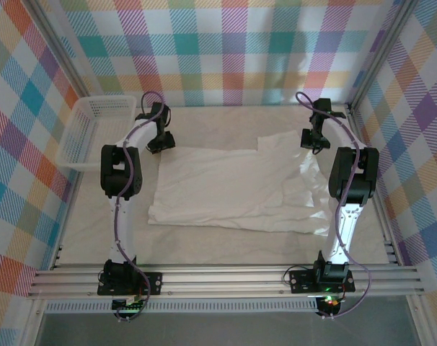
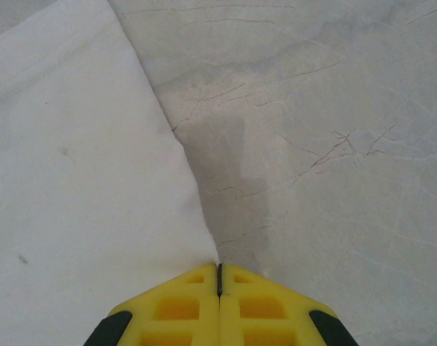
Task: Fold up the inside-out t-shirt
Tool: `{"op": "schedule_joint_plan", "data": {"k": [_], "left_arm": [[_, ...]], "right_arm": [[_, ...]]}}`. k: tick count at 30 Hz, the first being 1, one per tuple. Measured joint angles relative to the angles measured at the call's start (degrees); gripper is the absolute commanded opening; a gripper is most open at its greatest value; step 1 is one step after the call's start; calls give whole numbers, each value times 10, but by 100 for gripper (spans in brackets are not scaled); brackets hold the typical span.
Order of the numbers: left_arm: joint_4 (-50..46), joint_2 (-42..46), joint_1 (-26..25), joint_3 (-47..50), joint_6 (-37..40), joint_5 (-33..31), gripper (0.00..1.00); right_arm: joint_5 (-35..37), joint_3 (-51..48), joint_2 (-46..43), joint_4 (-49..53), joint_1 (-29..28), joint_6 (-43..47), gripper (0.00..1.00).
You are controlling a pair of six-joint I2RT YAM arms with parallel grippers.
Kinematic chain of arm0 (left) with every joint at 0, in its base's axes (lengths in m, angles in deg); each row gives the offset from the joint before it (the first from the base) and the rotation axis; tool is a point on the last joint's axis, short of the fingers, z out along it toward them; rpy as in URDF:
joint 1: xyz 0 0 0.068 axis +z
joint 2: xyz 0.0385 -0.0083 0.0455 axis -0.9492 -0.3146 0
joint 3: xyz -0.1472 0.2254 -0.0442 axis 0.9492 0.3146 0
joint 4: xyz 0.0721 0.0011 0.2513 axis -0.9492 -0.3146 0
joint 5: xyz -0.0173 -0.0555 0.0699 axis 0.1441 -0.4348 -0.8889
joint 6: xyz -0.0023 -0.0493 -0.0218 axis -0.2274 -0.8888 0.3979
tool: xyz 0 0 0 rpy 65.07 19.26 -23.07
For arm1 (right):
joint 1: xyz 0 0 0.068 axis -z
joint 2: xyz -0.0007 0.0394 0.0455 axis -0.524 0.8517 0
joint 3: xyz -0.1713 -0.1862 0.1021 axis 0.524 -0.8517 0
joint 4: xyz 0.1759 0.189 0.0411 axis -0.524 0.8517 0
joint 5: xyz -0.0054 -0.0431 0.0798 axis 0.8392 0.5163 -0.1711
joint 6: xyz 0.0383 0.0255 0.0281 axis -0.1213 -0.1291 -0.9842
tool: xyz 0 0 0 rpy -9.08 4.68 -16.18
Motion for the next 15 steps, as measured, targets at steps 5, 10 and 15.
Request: {"op": "schedule_joint_plan", "data": {"k": [5,10,15], "left_arm": [[-1,0,3,-3,-10,24,0],[-12,1,7,-17,-13,34,0],[-12,27,23,19,-20,53,0]], "right_arm": [[-1,3,0,3,0,-1,0],[-9,12,0,8,1,-11,0],[-51,10,0,6,19,-30,0]]}}
